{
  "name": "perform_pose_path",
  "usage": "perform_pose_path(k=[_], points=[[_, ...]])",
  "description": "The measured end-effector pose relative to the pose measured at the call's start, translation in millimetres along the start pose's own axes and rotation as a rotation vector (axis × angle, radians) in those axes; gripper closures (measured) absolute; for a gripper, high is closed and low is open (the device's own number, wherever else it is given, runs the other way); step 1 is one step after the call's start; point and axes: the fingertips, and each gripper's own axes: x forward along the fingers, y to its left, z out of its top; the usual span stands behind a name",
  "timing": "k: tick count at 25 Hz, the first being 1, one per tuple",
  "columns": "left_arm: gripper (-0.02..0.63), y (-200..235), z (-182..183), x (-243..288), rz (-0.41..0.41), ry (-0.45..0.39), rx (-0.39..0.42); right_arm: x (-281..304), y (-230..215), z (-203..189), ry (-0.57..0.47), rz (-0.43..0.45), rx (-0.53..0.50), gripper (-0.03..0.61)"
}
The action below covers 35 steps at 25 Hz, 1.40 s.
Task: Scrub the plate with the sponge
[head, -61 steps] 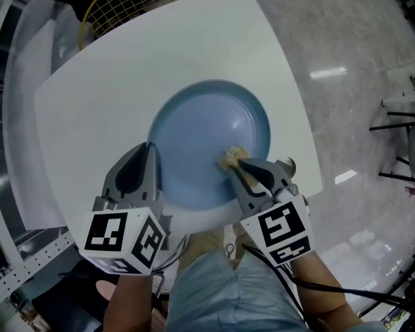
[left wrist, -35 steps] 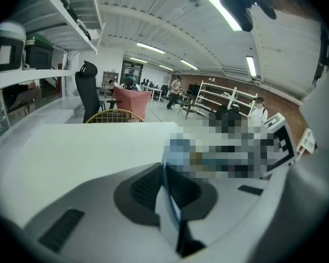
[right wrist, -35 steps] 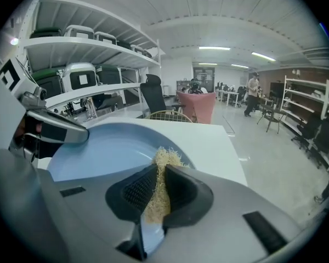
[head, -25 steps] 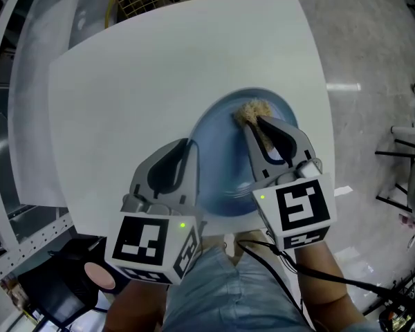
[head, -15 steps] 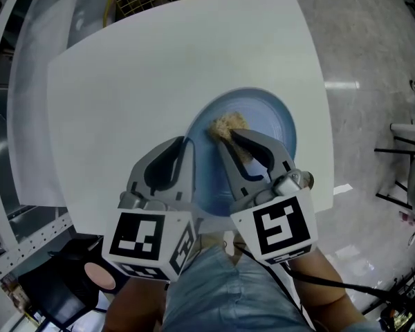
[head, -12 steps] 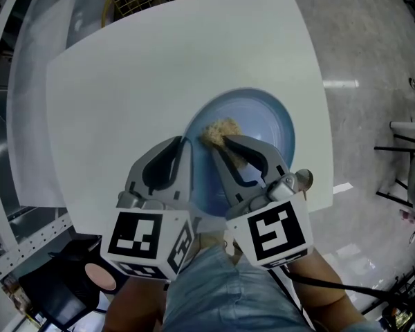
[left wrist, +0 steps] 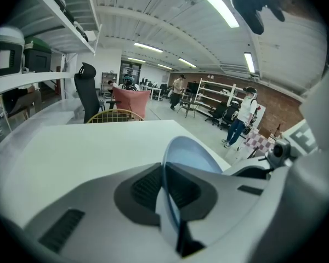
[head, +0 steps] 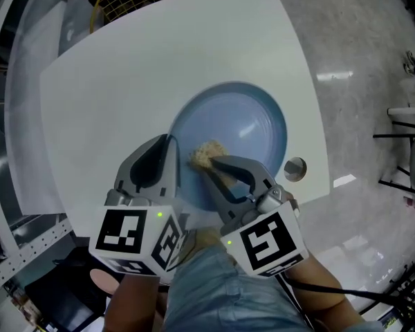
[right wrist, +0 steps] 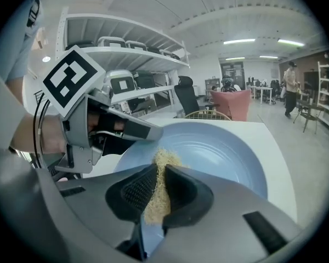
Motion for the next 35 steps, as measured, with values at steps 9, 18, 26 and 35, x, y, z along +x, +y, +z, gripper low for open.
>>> perform_pose_path(k=[9, 18, 26, 35], points=[[0.587, -0.6, -1.5, -4.1, 0.012, 0.006, 0.025, -22.5, -15.1, -41.7, 0.060, -0.050, 0.051, 0.525], [0.588, -2.9, 0.7, -3.8, 0.011, 0.011, 0.036, -34.4, -52.8, -56.7, 0.109, -0.149, 0.094, 0.524], [0.586, -5.9, 3.6, -1.0, 0.000, 0.012, 0.043, -37.4, -91.6, -53.5, 0.121, -0.254, 0.119, 0.523], [0.586, -8.9, 10.5, 2.0, -0.012, 0.008, 0.033, -26.1, -115.7, -21.0, 0.099, -0.294, 0.078, 0.523]])
